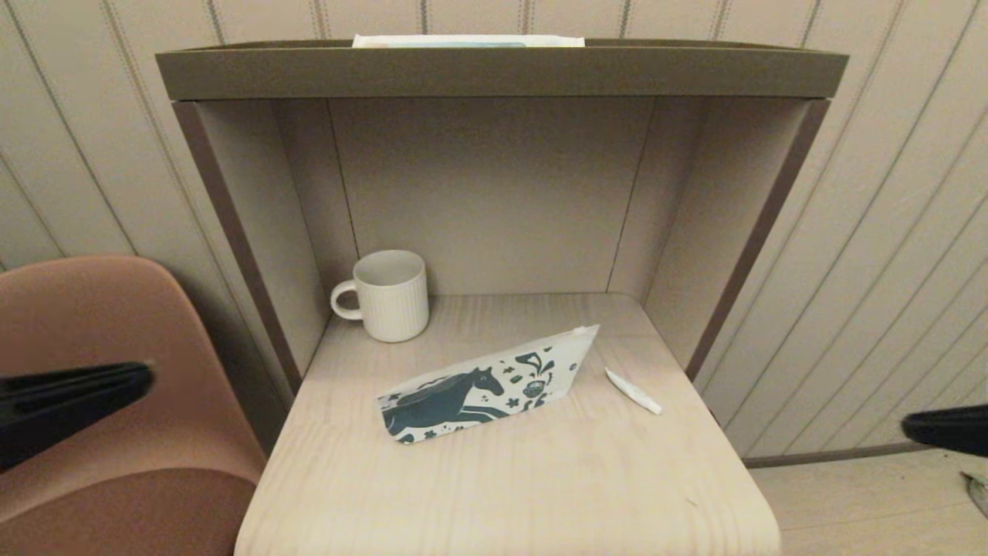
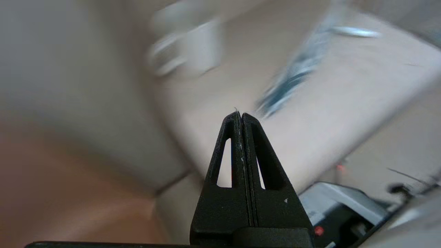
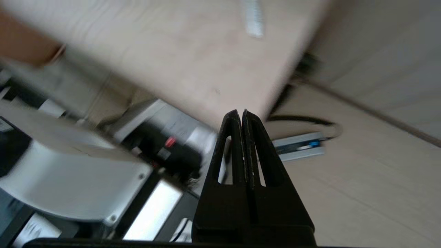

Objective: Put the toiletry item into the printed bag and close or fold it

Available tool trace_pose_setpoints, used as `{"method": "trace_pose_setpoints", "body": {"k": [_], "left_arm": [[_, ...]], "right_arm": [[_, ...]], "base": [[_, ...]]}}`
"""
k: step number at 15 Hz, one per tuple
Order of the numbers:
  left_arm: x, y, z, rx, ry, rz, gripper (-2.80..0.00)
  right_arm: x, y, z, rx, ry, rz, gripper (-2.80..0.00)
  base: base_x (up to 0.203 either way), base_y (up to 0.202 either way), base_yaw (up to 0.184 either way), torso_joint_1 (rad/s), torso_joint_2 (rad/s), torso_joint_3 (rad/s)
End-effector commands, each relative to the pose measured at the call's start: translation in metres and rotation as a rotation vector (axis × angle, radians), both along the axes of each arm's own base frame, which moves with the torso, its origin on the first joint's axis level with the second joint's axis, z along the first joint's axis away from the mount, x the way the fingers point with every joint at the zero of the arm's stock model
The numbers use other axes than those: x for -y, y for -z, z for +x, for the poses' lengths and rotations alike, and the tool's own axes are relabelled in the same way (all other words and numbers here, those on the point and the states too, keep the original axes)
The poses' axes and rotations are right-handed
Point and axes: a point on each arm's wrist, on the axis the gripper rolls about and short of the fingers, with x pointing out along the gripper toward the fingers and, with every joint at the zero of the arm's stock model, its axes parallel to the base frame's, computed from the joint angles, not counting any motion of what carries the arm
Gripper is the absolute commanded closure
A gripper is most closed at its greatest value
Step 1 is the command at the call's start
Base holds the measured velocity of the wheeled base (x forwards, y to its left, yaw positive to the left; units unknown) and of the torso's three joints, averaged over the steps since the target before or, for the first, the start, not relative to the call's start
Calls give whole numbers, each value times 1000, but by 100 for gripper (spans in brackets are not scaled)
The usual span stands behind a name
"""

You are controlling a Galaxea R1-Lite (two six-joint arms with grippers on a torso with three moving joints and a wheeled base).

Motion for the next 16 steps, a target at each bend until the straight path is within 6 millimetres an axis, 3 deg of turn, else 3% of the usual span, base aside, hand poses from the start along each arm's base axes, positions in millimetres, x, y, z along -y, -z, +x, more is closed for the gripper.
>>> {"method": "trace_pose_setpoints", "body": {"k": [1,4,6,8,11,14,16], "left_arm": [[-40,4,-61,65,-168,-66,0],[-63,25,-119,-25,-504,-159,0],[-66,46,-145,-32,-585,-209,0],[-64,62,-143,-151,-650,-266,0],[-53,76,-131,-170,-766,-275,0],[-38,95,-128,-154,-857,-251,0],[-38,127,-117,-150,-808,-200,0]], "right_arm": [[30,3,-73,192,108,71,0],[45,45,-134,316,289,112,0],[43,89,-147,303,409,98,0],[39,117,-133,254,478,79,0],[33,149,-103,294,583,9,0],[27,161,-94,295,727,-20,0],[28,174,-85,342,696,-3,0]], "base": [[0,0,0,0,0,0],[0,0,0,0,0,0],[0,0,0,0,0,0],[0,0,0,0,0,0],[0,0,0,0,0,0],[0,0,0,0,0,0],[0,0,0,0,0,0]]}}
